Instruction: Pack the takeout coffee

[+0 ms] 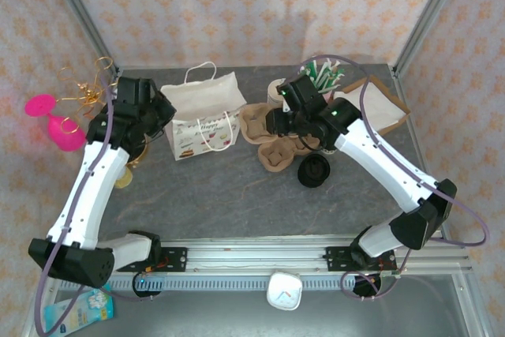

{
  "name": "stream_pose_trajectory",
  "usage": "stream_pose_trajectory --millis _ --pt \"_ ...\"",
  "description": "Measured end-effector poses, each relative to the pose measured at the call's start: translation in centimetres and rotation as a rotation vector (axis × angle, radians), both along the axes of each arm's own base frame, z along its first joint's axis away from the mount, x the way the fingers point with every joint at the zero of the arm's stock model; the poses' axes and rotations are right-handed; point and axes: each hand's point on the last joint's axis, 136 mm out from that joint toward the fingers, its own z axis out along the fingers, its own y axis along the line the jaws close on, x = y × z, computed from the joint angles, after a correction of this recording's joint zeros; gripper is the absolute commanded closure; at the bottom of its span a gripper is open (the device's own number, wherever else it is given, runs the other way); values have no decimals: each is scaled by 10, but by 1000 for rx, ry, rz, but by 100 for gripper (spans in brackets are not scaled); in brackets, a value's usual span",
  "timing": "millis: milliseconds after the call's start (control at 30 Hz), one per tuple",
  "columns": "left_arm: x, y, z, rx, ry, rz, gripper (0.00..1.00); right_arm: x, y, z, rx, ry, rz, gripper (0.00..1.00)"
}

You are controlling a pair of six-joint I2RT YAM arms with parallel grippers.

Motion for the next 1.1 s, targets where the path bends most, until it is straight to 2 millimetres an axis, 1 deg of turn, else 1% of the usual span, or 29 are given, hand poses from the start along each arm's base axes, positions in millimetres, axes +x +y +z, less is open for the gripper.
stream_pose_trajectory --millis 233,333,433,500,567,667,800,867,1000,1067,1100 --pt "-37 -8 5 -31 25 -63 100 -24 10 18 -8 4 56 64" --pt "-52 -13 5 -63 24 -81 100 -32 13 36 3 -14 75 64" --pt "-67 -20 -2 -112 37 -96 100 -34 13 56 25 -41 75 65" --pt "-76 -30 -11 -164 57 -110 100 -34 12 68 37 -59 73 65" --pt "-83 -40 -16 -199 69 -125 100 -35 13 77 47 -69 75 65" --pt "-88 -56 -13 -250 64 -160 100 -34 15 82 48 -70 78 65" --pt "-91 -66 -17 -301 65 -169 100 -31 22 83 38 -59 85 65" --pt "-93 -68 -17 -300 68 -171 100 -31 27 83 34 -55 93 65" --pt "-94 -62 -18 -258 77 -161 100 -34 41 88 36 -55 123 65" --pt "-95 -62 -25 -258 87 -162 100 -36 49 91 39 -57 139 65" --pt "-97 -61 -32 -254 100 -160 97 -36 55 94 43 -61 149 65"
